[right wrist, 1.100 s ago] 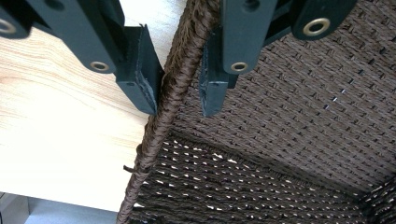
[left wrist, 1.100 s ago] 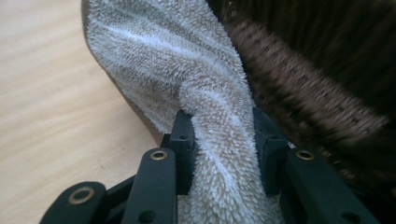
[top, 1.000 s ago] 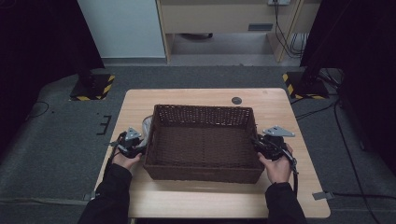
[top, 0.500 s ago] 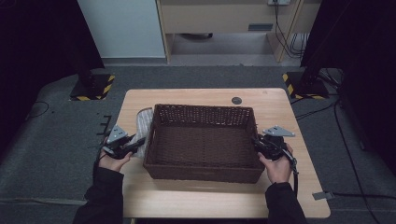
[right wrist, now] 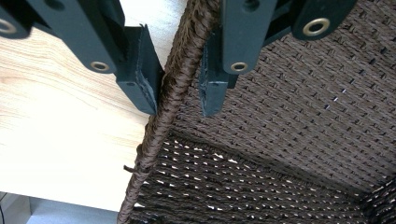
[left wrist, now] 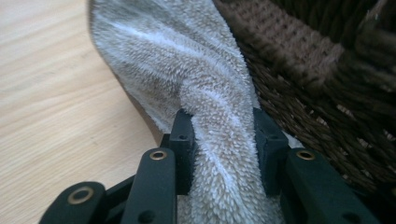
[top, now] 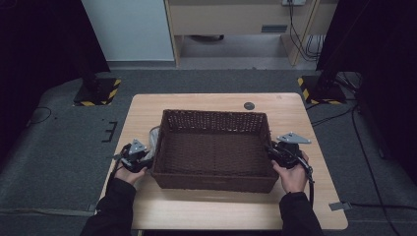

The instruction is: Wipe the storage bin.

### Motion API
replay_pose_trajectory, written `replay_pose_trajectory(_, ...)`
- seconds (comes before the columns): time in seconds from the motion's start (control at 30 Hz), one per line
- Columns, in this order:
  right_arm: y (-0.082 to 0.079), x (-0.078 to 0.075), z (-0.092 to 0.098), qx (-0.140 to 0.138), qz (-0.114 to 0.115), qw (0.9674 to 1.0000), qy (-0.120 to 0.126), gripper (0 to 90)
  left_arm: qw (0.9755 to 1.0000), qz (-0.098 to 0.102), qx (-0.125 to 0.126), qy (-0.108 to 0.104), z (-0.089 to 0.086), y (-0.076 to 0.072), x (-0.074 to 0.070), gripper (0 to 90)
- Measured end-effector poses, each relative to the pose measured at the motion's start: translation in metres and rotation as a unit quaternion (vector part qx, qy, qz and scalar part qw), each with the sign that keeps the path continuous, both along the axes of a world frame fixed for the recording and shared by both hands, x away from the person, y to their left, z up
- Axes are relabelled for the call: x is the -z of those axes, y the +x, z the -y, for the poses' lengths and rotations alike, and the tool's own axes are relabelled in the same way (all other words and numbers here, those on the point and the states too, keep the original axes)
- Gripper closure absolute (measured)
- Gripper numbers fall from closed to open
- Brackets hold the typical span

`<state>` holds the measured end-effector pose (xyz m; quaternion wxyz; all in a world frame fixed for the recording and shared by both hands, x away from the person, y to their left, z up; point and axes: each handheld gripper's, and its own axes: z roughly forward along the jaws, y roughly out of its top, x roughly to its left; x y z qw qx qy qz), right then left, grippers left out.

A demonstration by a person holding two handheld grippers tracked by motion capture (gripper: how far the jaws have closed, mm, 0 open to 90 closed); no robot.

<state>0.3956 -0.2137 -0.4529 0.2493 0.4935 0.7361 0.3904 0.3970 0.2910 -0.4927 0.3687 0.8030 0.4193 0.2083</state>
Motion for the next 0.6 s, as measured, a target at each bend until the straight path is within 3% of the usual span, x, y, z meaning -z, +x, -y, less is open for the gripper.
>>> replay_pose_trajectory(0.1,0.000,0.000,0.001,0.000,0.001,1.0000,-0.001,68.8,0.9988,0.034,-0.010,-0.032,-0.009,-0.006,-0.018,65.3)
replay_pose_trajectory(0.17,0.000,0.000,0.001,0.000,0.002,1.0000,-0.002,68.7,0.9962,0.063,-0.009,-0.059,-0.014,-0.012,-0.033,65.3)
replay_pose_trajectory(0.3,0.000,0.001,0.001,-0.001,0.005,1.0000,0.000,68.2,0.9936,0.087,0.011,-0.071,-0.013,-0.020,-0.044,65.3)
replay_pose_trajectory(0.37,0.000,0.001,0.002,-0.004,0.008,1.0000,0.002,68.0,0.9938,0.086,0.019,-0.067,-0.010,-0.020,-0.040,65.3)
replay_pose_trajectory(0.47,0.000,0.001,0.001,-0.004,0.008,1.0000,0.000,68.0,0.9961,0.070,0.033,-0.043,-0.003,-0.017,-0.029,65.3)
replay_pose_trajectory(0.6,0.000,0.001,0.001,-0.003,0.008,1.0000,0.001,68.0,0.9978,0.048,0.036,-0.027,0.001,-0.015,-0.018,65.5)
